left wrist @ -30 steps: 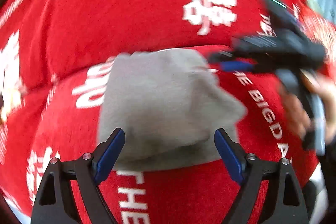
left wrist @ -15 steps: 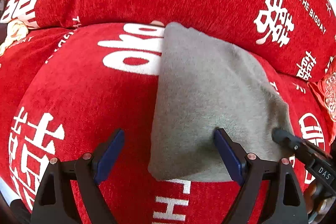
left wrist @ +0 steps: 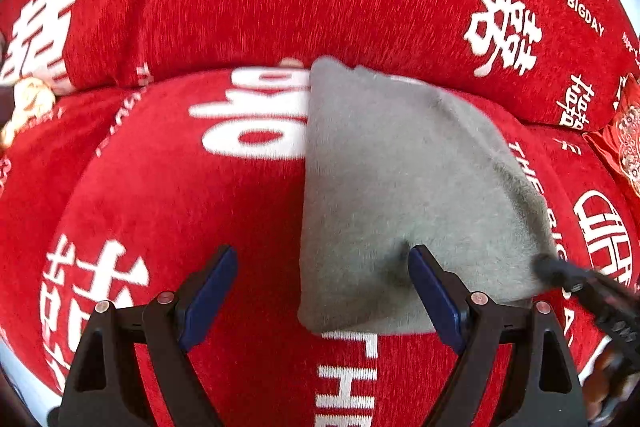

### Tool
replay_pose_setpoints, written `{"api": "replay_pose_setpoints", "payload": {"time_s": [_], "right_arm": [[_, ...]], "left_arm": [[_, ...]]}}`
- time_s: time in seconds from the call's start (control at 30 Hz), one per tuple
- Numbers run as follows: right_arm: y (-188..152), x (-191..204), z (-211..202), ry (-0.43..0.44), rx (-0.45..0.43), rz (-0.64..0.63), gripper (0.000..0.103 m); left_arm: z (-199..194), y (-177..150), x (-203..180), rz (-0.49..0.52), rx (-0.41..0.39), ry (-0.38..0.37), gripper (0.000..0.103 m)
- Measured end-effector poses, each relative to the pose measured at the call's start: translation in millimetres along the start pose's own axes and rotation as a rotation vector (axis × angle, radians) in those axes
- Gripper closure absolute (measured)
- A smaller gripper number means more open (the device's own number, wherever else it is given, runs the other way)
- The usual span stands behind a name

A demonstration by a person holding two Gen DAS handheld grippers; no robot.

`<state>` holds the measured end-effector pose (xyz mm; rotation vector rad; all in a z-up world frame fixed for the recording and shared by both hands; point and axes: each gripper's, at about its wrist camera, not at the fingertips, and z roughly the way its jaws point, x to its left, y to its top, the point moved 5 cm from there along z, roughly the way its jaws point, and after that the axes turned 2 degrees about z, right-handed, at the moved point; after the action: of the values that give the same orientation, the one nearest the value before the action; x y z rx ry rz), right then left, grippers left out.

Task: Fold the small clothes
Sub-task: 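Release the folded sweater with both grippers and press it flat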

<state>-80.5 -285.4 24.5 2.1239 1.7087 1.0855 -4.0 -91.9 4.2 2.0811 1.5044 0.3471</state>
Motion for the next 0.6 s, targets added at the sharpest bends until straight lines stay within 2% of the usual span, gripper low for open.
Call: {"api": "replay_pose_setpoints", "payload": {"time_s": [0.03,0.07,0.1,0.17,0.23,0.33,0.37,0.4,0.43,0.5,0.6], "right_arm": [[6,4,-7,-0.009,-0.029,-0.019,0.090],[13,8,-13,-0.018,-0.056,-0.039,0.080],[19,14,-16,-0.026,-0.077,-0.063,0.056],[28,24,-16,-0.034,-0.106,-0.101,0.034],[35,36,-8,-0.035,-0.105,-0.143,0.034],[39,50,10,0.019,-0.082,-0.164,0.034],[39,49,18,0.017,-0.069,-0.160,0.034],[38,41,29,0.003,-0.041,-0.140,0.034],[36,31,39,-0.012,-0.011,-0.109,0.034],[30,12,55,-0.012,0.036,-0.038,0.041],[29,9,46,0.008,0.016,-0.030,0.043]], "left_arm": [[0,3,-1,0.005,-0.007,0.003,0.015],[0,5,-1,0.008,-0.008,0.005,0.015],[2,7,-2,0.011,-0.007,0.009,0.015],[7,10,-5,0.015,-0.002,0.013,0.015],[13,12,-7,0.027,0.003,0.031,0.015],[22,12,-8,0.028,0.015,0.029,0.015],[26,11,-7,0.024,0.021,0.019,0.013],[29,11,-6,0.019,0.025,0.020,0.000],[32,11,-4,0.010,0.029,0.034,0.000],[39,10,-2,-0.004,0.043,-0.005,0.000],[39,8,0,-0.003,0.044,-0.023,0.000]]}}
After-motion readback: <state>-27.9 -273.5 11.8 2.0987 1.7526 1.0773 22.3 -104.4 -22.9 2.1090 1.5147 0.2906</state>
